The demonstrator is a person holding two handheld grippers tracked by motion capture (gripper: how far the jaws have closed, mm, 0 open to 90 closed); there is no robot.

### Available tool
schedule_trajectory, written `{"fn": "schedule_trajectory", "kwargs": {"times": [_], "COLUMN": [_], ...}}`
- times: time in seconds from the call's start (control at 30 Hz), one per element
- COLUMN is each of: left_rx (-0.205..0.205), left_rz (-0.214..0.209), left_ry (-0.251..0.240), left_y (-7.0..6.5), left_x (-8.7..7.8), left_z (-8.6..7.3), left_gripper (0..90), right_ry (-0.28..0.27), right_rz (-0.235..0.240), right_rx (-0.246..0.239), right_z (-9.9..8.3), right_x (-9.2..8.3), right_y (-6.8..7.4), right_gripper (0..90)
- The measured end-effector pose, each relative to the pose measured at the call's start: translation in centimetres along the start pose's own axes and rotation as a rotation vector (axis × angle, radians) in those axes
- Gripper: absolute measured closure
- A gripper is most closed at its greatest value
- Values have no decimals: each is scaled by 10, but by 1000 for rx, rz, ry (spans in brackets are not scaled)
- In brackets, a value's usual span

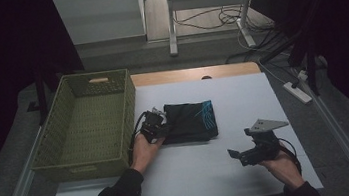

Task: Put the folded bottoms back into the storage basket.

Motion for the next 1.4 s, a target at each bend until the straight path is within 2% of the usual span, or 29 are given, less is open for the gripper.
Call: {"fn": "schedule_trajectory", "kwargs": {"times": [0.37, 1.03, 1.2, 1.4], "left_rx": [5, 8, 12, 14], "left_rz": [7, 12, 13, 12], "left_ry": [-1, -9, -7, -6], "left_y": [0, -1, -1, -1], "left_x": [0, 0, 0, 0], "left_z": [0, -1, -1, -1], "left_gripper": [778, 777, 776, 776], "right_ry": [15, 66, 63, 83], "right_rz": [-8, -17, -27, -54], "right_rx": [31, 23, 37, 41], "right_z": [15, 42, 49, 56], "right_x": [23, 67, 77, 90], "right_y": [-7, -16, -23, -29], "right_gripper": [0, 0, 0, 0]}}
Point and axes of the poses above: each handheld gripper's, and its own axes: x roughly forward along the jaws, z roughly out of its top, y roughly to its left, the point moved 6 cm from there along x, roughly forward along the jaws, and after that the axes turned 12 degrees about x, right-handed, at the moved point
